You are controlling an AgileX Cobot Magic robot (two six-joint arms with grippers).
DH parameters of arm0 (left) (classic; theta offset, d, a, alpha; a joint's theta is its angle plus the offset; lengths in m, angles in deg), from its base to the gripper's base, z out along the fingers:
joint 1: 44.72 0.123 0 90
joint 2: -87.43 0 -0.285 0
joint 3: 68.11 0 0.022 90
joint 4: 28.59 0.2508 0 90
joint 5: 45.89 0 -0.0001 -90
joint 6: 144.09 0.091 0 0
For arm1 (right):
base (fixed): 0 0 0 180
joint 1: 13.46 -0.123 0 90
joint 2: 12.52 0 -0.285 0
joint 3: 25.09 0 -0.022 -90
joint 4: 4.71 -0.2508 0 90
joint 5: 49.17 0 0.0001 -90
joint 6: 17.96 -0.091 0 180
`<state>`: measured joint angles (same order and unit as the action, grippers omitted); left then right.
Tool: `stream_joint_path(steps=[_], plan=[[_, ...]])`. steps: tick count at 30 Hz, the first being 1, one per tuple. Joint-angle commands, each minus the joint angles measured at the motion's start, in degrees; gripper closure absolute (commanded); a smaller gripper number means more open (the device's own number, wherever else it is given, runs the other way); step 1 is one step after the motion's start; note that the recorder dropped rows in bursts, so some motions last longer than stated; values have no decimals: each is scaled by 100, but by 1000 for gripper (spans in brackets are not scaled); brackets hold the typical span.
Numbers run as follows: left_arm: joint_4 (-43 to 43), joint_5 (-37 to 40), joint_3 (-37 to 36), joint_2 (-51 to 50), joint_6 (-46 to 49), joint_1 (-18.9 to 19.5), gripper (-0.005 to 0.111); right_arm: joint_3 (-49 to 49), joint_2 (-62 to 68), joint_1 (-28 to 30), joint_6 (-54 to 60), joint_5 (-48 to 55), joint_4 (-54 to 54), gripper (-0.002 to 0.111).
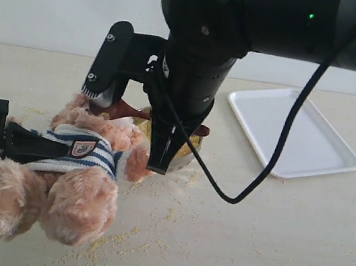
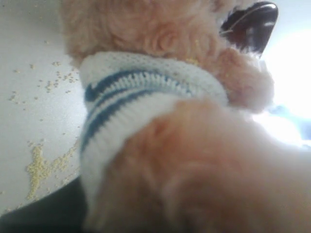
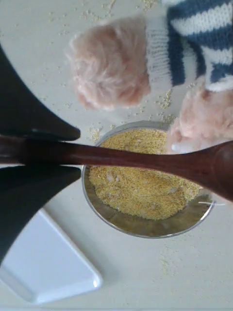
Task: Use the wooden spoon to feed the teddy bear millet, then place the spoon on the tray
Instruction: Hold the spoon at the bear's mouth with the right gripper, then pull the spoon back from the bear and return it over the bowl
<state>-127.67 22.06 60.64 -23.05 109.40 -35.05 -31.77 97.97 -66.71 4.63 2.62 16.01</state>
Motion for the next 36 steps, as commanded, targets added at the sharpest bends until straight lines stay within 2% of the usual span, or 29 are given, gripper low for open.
stream_joint_path(steps=[1,6,17,24,29,33,36], plan=[[-86,201,8,3,29,-37,102,-18,-8,-278,-389,-20,761,108],[-86,201,8,3,29,-37,102,-18,-8,-386,-755,4,1305,108],[-86,201,8,3,29,-37,102,-18,-8,-395,-885,159,1342,108],[-86,201,8,3,29,-37,102,-18,-45,-395,-1824,174,1525,108],[-86,201,8,3,54,-37,102,-18,-226,-383,-1989,322,1596,108],[-86,201,8,3,100,-37,102,-18,-453,-247,-2072,384,1516,108],[-86,201,8,3,109,-37,102,-18,-666,87,-2132,384,1126,108]])
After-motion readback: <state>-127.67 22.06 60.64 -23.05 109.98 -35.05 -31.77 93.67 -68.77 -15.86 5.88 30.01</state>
